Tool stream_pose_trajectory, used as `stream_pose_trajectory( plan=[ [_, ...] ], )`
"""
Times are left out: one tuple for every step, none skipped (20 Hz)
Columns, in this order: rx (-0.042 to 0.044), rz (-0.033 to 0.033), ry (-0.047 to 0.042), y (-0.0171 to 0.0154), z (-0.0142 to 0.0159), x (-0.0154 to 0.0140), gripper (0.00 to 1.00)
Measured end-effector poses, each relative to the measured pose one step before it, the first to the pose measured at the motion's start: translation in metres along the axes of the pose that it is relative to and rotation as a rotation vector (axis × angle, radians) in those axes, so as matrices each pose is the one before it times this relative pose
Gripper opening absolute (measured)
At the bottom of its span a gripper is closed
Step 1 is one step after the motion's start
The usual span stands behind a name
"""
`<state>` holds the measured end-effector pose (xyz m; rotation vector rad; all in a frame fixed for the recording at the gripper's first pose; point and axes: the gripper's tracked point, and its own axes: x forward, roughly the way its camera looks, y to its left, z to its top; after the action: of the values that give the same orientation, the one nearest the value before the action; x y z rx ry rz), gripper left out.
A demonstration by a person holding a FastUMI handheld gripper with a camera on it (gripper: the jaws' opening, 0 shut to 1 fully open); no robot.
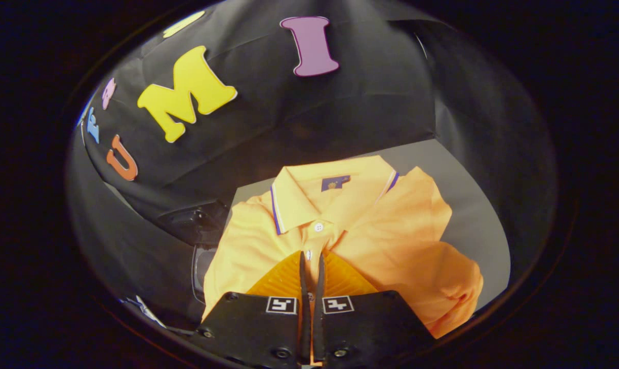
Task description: Put the clothes into the washing machine and then close the washing machine lid.
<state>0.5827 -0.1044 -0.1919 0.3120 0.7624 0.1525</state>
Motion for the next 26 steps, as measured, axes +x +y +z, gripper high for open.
stream_pose_trajectory(
  plan=[
    [-0.01126, 0.01041, -0.01256, 0.0049, 0.0053, -0.00837, 0.05],
    [0.00241, 0.01945, -0.01272, 0.00689, 0.00509, -0.00892, 0.05],
    [0.00598, 0.01993, -0.00586, 0.00592, 0.00445, -0.0074, 0.05],
    [0.00663, 0.01978, -0.01589, 0.00697, 0.00322, -0.00674, 0.05],
    [0.00147, 0.01796, -0.01529, 0.00778, 0.0033, -0.00938, 0.05],
    [-0.00014, 0.01532, -0.01473, 0.00779, 0.00704, -0.00746, 0.05],
    [-0.00254, 0.01396, -0.01619, 0.00806, 0.00487, -0.00744, 0.05],
    [-0.00921, 0.00668, -0.01203, 0.00753, 0.00346, -0.00636, 0.05],
    [-0.01018, 0.00297, -0.01897, 0.00724, 0.0048, -0.00638, 0.05],
    [-0.00906, 0.00557, -0.01806, 0.00937, 0.00364, -0.00669, 0.05],
    [-0.00787, 0.00947, -0.00747, 0.00962, 0.00348, -0.00536, 0.05],
    [-0.00285, 0.00297, -0.01841, 0.01074, -0.00392, -0.01276, 0.05],
    [-0.01156, 0.00407, -0.01204, 0.00802, 0.00323, -0.00563, 0.05],
    [-0.00802, 0.00201, -0.01192, 0.00981, 0.00063, -0.00619, 0.05],
    [-0.00725, 0.01012, -0.01336, 0.01245, 0.00109, -0.00796, 0.05],
    [-0.00576, 0.00872, -0.00916, 0.00994, 0.00088, -0.00529, 0.05],
    [-0.0091, 0.00876, -0.00991, 0.01107, 0.00224, -0.00563, 0.05],
    [-0.00732, 0.01133, -0.01074, 0.0119, 0.00201, -0.0069, 0.05],
    [-0.00528, 0.00975, -0.01039, 0.01027, 0.00115, -0.00637, 0.05],
    [-0.01018, 0.01146, -0.01298, 0.01332, 0.00194, -0.00613, 0.05],
    [-0.01073, 0.00825, -0.01103, 0.00958, -0.00012, -0.0048, 0.05],
    [-0.00633, 0.00831, -0.01287, 0.01173, 0.00107, -0.00653, 0.05],
    [-0.0068, 0.00772, -0.00691, 0.01065, 0.00137, -0.00559, 0.05],
    [-0.00371, 0.01041, -0.0137, 0.01217, -0.00026, -0.00615, 0.05],
    [-0.00498, 0.00871, -0.00805, 0.01269, 0.00143, -0.00406, 0.05],
    [-0.01299, 0.00472, -0.00925, 0.0131, -0.00072, -0.00409, 0.05]
  ],
)
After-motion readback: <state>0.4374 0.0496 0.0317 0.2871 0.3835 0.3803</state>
